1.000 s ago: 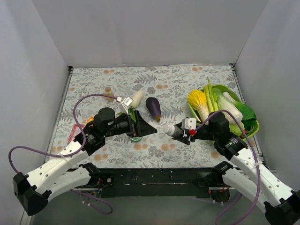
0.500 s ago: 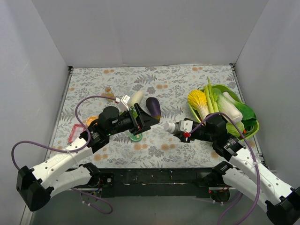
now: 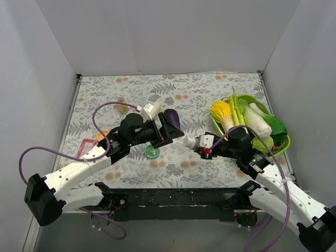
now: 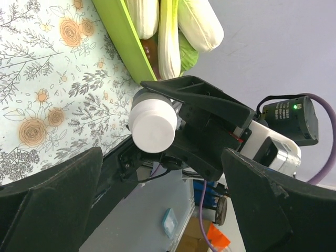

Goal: Sort the pills into containers

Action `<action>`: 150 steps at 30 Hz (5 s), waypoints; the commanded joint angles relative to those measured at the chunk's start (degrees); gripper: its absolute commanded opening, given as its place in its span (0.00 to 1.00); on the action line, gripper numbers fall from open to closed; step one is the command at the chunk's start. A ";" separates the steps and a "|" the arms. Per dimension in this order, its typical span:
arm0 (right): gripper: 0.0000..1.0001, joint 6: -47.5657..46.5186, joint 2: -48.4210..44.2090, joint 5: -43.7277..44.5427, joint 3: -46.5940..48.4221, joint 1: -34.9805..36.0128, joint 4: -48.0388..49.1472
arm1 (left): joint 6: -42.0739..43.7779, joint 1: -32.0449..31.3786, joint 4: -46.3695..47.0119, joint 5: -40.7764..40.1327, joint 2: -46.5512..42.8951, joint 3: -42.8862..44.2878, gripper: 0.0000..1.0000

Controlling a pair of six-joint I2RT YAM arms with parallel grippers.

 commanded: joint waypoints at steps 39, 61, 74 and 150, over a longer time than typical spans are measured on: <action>0.01 12.14 0.80 -3.05 0.97 0.20 5.89 | 14.16 -5.94 -3.54 6.64 14.17 9.29 0.35; 0.01 73.66 1.94 -32.67 -14.76 -5.42 48.69 | 52.84 -4.71 -8.82 19.05 4.95 9.82 0.52; 0.01 56.54 0.89 -32.15 -11.25 -5.68 33.16 | 43.61 -0.32 -9.34 14.65 -2.70 11.66 0.98; 0.01 65.97 5.19 -42.33 -10.24 -4.72 44.52 | 52.74 -2.16 -0.55 39.07 5.39 3.75 0.16</action>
